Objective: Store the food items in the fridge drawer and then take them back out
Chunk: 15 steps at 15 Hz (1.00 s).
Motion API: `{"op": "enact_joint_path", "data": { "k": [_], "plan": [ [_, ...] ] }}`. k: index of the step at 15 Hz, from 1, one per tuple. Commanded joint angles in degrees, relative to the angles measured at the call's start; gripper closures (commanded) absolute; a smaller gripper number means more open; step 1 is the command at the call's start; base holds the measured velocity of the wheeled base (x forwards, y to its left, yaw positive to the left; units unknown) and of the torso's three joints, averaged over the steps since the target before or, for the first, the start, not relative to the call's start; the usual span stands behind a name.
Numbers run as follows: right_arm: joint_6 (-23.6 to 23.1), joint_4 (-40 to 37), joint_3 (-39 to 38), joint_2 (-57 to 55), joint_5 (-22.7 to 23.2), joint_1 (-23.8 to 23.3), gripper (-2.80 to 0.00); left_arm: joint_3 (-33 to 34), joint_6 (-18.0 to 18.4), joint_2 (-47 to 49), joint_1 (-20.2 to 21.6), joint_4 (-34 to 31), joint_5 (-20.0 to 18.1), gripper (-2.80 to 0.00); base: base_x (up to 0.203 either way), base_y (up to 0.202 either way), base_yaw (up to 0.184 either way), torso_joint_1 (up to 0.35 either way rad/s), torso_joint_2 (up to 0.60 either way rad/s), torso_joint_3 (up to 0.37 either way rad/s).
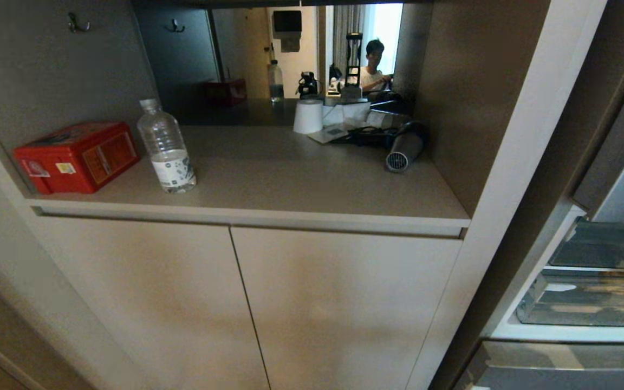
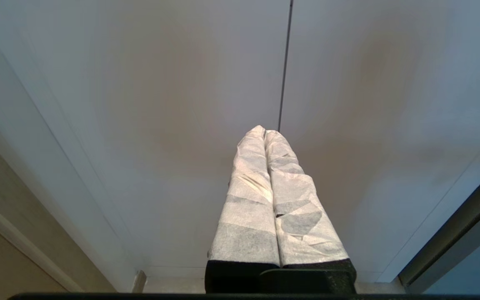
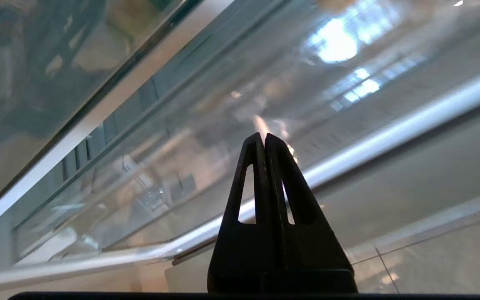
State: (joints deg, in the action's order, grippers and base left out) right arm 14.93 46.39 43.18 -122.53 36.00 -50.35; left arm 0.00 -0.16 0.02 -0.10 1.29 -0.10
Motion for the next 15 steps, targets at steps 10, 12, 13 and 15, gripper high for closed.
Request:
{"op": "enact_joint_path", "data": {
  "k": [10, 12, 13, 15],
  "plan": [
    [-9.5, -17.9, -26.8, 46.5, -2.2, -2.1, 0.00, 0.6, 0.0, 0.0, 0.0, 0.0, 0.0, 0.00, 0.000, 0.000, 0.000, 0.000, 0.00, 0.000],
    [-10.3, -20.4, -31.9, 57.3, -3.9, 7.8, 0.00, 0.6, 0.0, 0.0, 0.0, 0.0, 0.0, 0.00, 0.000, 0.000, 0.000, 0.000, 0.00, 0.000],
    [-9.9, -21.1, -34.0, 61.4, -5.9, 15.2, 0.00, 0.6, 0.0, 0.0, 0.0, 0.0, 0.0, 0.00, 0.000, 0.000, 0.000, 0.000, 0.00, 0.000],
    [-8.3, -22.2, -38.0, 72.6, -11.9, 31.3, 0.00, 0.6, 0.0, 0.0, 0.0, 0.0, 0.0, 0.00, 0.000, 0.000, 0.000, 0.000, 0.00, 0.000]
  ]
}}
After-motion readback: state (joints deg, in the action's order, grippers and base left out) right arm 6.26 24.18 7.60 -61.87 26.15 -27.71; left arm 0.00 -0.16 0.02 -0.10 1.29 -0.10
